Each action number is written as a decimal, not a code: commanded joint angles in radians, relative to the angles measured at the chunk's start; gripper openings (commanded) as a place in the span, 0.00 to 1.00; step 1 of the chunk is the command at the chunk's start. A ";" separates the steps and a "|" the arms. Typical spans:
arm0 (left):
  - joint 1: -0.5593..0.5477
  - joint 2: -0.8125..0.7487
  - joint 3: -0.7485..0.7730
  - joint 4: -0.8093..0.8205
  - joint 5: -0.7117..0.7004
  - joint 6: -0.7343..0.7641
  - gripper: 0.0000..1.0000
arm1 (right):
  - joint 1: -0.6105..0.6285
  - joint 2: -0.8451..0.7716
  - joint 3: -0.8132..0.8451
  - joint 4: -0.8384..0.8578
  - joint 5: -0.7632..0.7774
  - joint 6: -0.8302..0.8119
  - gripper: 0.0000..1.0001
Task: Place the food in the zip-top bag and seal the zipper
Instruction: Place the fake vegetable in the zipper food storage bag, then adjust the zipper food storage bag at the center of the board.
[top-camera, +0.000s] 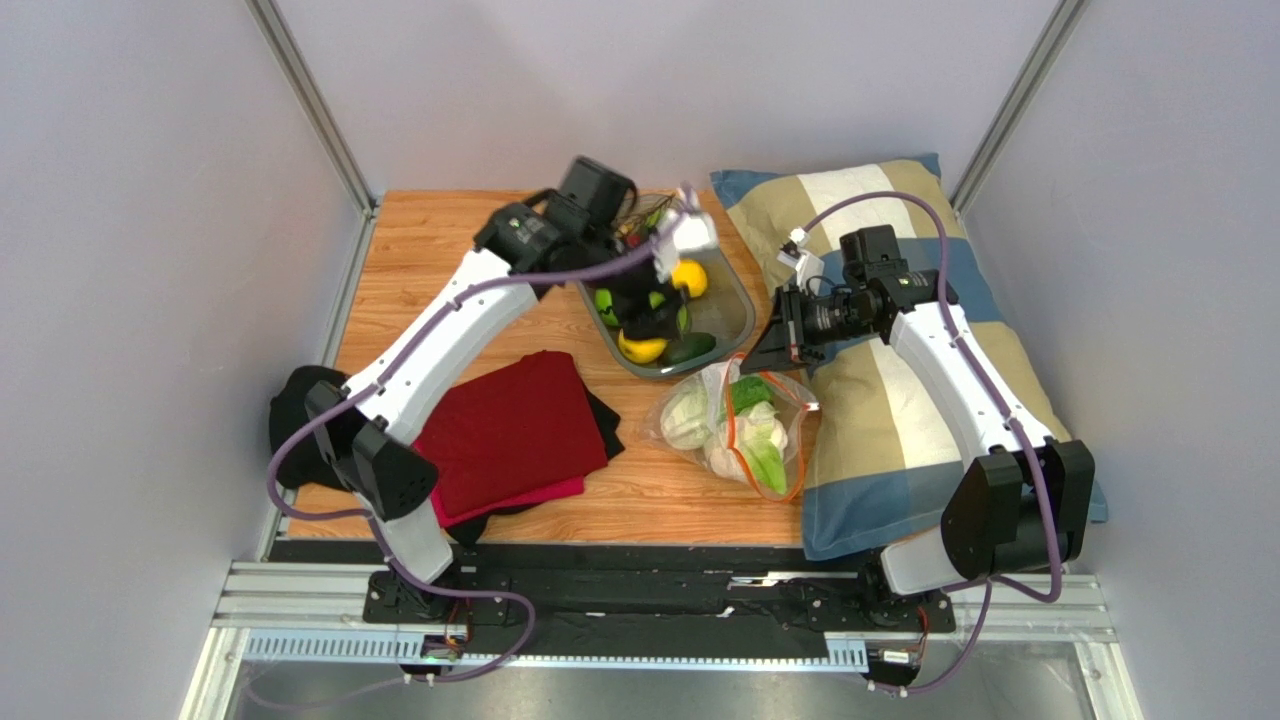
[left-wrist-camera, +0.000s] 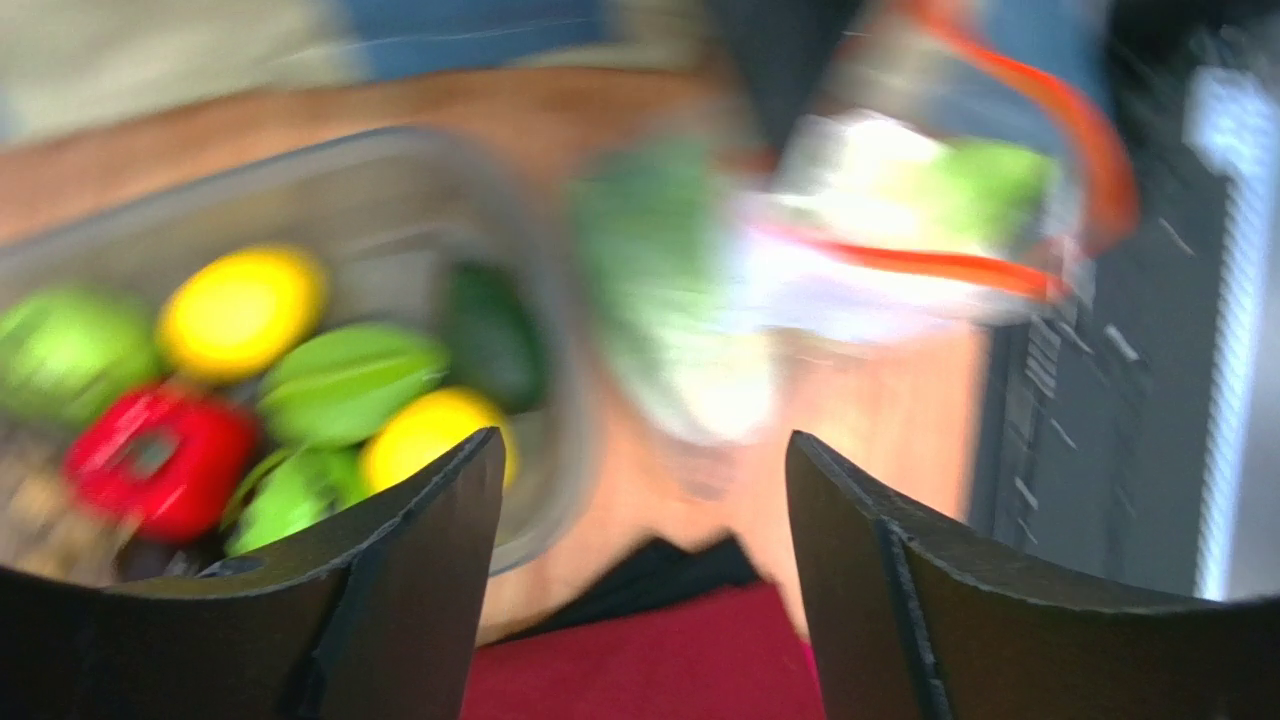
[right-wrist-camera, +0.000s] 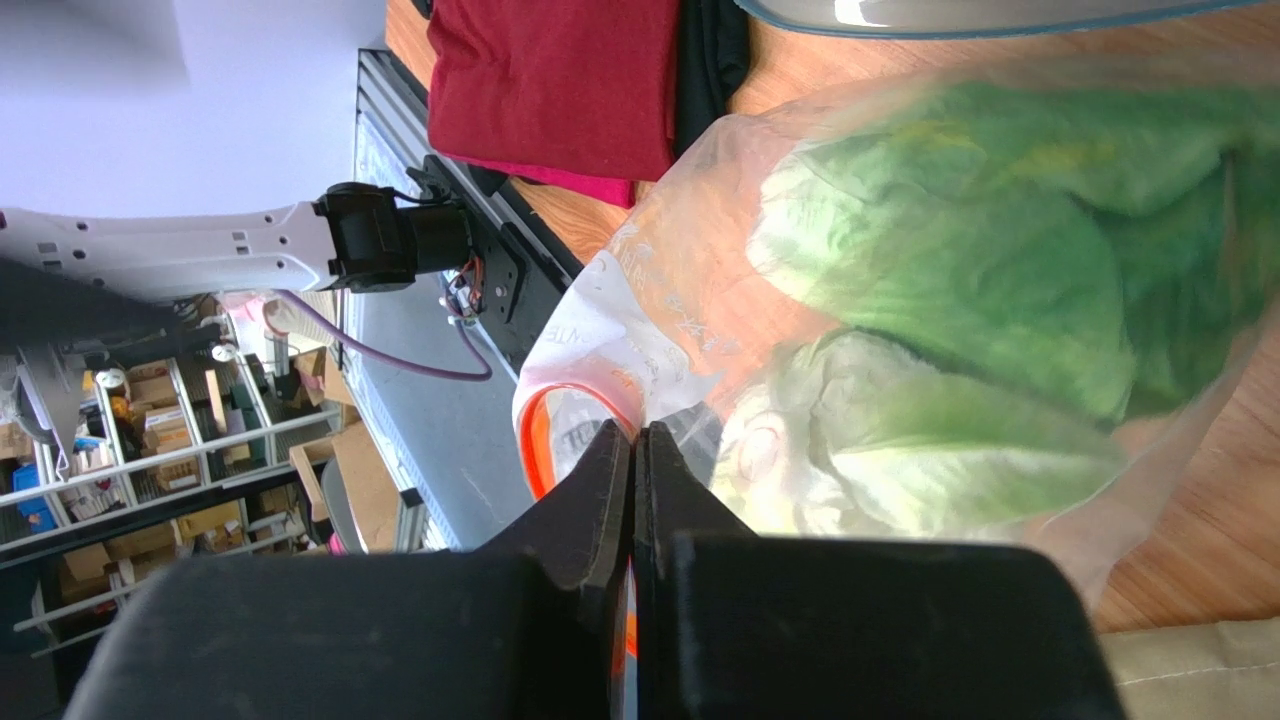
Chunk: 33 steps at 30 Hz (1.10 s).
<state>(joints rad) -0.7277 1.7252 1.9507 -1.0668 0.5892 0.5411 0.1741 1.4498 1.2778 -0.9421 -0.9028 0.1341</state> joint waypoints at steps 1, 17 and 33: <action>0.198 0.049 -0.050 0.365 -0.038 -0.318 0.77 | -0.002 -0.022 0.012 0.017 0.002 0.001 0.00; 0.303 0.138 -0.085 0.732 0.139 -0.536 0.90 | -0.002 -0.057 0.005 0.023 0.030 0.019 0.00; -0.357 -0.086 -0.191 -0.081 0.006 0.539 0.95 | 0.002 -0.037 -0.011 0.051 0.082 0.033 0.00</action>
<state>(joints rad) -1.0416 1.5299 1.7317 -1.0008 0.7795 0.8562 0.1741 1.4288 1.2724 -0.9344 -0.8349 0.1516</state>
